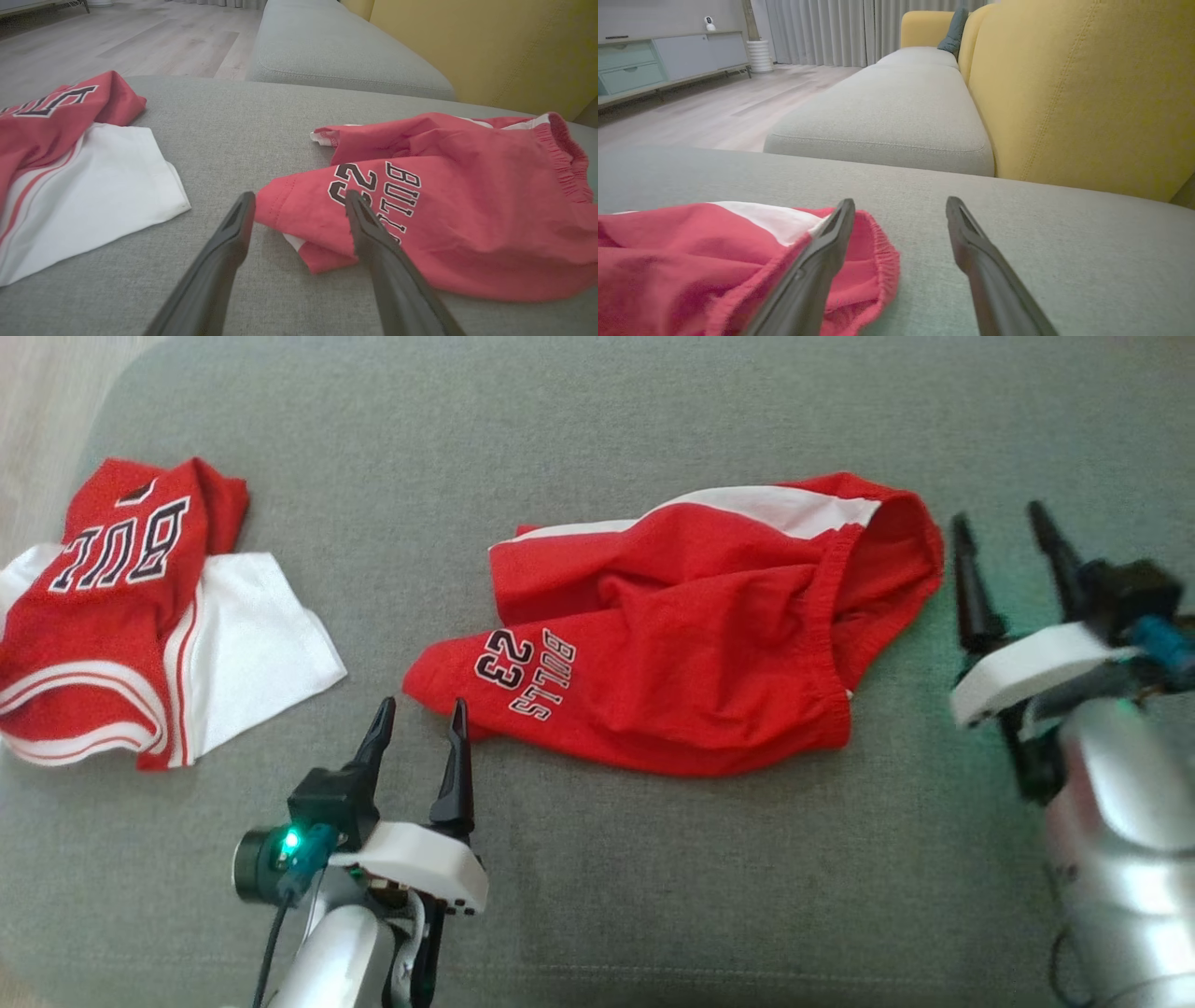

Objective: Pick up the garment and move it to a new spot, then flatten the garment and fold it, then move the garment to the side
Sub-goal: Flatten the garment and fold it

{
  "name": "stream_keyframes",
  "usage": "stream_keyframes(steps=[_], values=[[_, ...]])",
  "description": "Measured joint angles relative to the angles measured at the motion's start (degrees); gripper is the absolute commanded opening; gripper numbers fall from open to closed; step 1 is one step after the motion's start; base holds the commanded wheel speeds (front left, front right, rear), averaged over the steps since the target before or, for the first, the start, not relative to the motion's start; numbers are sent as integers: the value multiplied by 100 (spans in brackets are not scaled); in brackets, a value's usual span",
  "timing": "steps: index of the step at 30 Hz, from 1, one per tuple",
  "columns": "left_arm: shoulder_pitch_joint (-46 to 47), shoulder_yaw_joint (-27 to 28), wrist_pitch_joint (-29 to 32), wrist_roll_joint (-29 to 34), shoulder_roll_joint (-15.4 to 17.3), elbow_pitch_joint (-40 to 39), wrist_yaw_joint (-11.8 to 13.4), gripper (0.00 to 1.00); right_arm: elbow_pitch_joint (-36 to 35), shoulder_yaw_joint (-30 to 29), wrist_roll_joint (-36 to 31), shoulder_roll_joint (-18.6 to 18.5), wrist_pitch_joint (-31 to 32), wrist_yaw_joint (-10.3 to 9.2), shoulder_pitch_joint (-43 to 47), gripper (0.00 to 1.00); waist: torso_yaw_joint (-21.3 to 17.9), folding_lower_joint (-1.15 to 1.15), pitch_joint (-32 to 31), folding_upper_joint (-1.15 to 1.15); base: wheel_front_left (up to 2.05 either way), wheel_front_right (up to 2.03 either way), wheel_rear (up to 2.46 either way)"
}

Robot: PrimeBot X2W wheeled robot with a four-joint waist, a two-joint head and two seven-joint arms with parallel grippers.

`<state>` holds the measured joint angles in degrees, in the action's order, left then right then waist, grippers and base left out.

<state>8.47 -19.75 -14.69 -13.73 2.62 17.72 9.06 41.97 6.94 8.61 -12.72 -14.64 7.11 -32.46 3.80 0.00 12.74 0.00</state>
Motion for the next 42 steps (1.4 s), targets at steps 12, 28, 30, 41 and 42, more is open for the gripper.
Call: stream_keyframes(steps=[12, 28, 30, 41, 42], values=[[-40, 5, 0, -4, 1, 52, -5, 100, -1009, 1436, 630, 116, 0, 0, 1519, 100, -111, 0, -209, 0, 0, 0, 0], [-140, -2, 0, -3, 1, 86, -57, 100, -1023, 1717, 1165, 62, 0, 0, 1449, 100, -23, 0, -201, 0, 0, 0, 0], [-139, -3, 0, -3, 1, 81, -57, 100, -973, 1608, 1180, 127, 1, 0, 1256, 100, -11, 0, -163, 0, 0, 0, 0], [-80, -166, 0, -4, 1, 76, -47, 100, 335, 855, 1567, 458, 0, 0, -64, 100, 128, 0, 126, 0, 0, 0, 0], [-61, -183, 0, -4, 0, 76, -46, 100, 493, 803, 1608, 479, 0, 0, -169, 100, 149, 0, 156, 0, 0, 0, 0]])
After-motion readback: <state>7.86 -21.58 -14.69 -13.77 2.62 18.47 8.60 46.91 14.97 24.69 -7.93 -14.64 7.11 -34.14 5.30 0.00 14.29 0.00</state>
